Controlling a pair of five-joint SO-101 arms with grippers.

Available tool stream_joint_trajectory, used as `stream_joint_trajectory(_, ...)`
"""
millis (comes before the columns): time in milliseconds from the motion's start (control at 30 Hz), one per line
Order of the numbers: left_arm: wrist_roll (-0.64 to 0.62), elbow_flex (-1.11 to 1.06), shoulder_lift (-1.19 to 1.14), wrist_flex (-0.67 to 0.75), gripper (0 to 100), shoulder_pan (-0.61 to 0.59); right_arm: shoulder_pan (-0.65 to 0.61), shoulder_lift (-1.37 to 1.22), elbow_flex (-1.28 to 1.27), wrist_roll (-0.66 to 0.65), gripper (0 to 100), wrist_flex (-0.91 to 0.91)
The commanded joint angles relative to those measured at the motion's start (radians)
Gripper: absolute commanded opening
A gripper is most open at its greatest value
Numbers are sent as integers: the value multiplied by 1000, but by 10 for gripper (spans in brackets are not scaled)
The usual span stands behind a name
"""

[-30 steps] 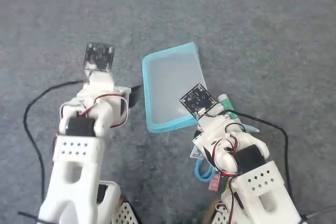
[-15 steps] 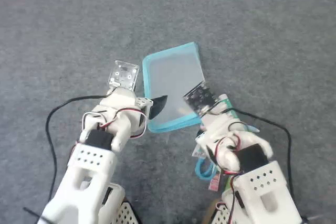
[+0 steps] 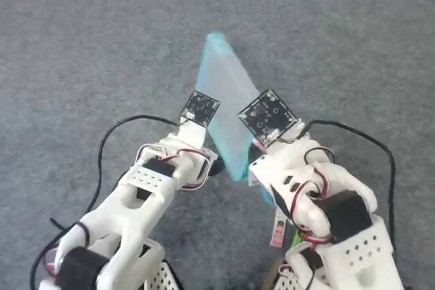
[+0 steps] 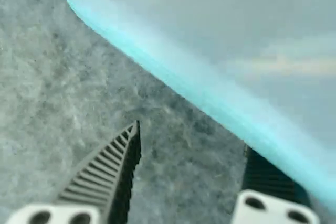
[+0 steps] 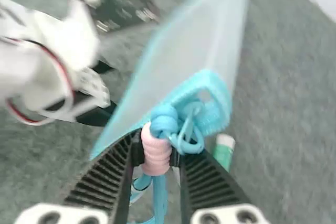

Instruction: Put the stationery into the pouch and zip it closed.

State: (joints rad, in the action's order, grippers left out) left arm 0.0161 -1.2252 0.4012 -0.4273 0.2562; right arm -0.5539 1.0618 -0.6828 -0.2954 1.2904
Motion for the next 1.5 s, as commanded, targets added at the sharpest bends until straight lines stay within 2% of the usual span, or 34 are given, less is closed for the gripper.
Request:
stream_joint_trajectory(0, 9, 65, 20, 25, 299, 21, -107, -105, 104, 11, 6, -5)
stream_joint_trajectory(133, 0, 36, 74, 23, 299, 26, -191, -142, 100, -35, 6, -7)
stream_joint_trajectory(233, -37, 18, 189, -12, 298, -40, -186, -142, 95, -52, 6, -10)
stream_joint_trajectory(367, -100, 1, 405, -110, 298, -173, -194, -143, 92, -54, 6, -8)
stream_joint_trajectory(533, -106, -21, 713, -245, 298, -342, -194, -148, 29, -94, 6, -28)
stream_joint_trajectory(733, -66, -30, 1071, -453, 298, -430, -194, -156, -78, -117, 6, -125)
stream_joint_trajectory(900, -58, -136, 1198, -422, 298, -396, -194, -245, -40, -143, 6, -117)
stream_joint_trajectory(1000, -38, -156, 1162, -411, 297, -338, -193, -289, 35, -83, 6, -110)
stream_joint_trajectory(1133, -37, -157, 1030, -361, 297, -233, -193, -340, 190, -46, 6, -41)
stream_joint_trajectory(1367, 2, -150, 689, -227, 297, 20, -193, -499, 471, -52, 6, 62)
stream_joint_trajectory(1467, 0, -139, 612, -186, 297, 55, -189, -564, 508, -54, 6, 62)
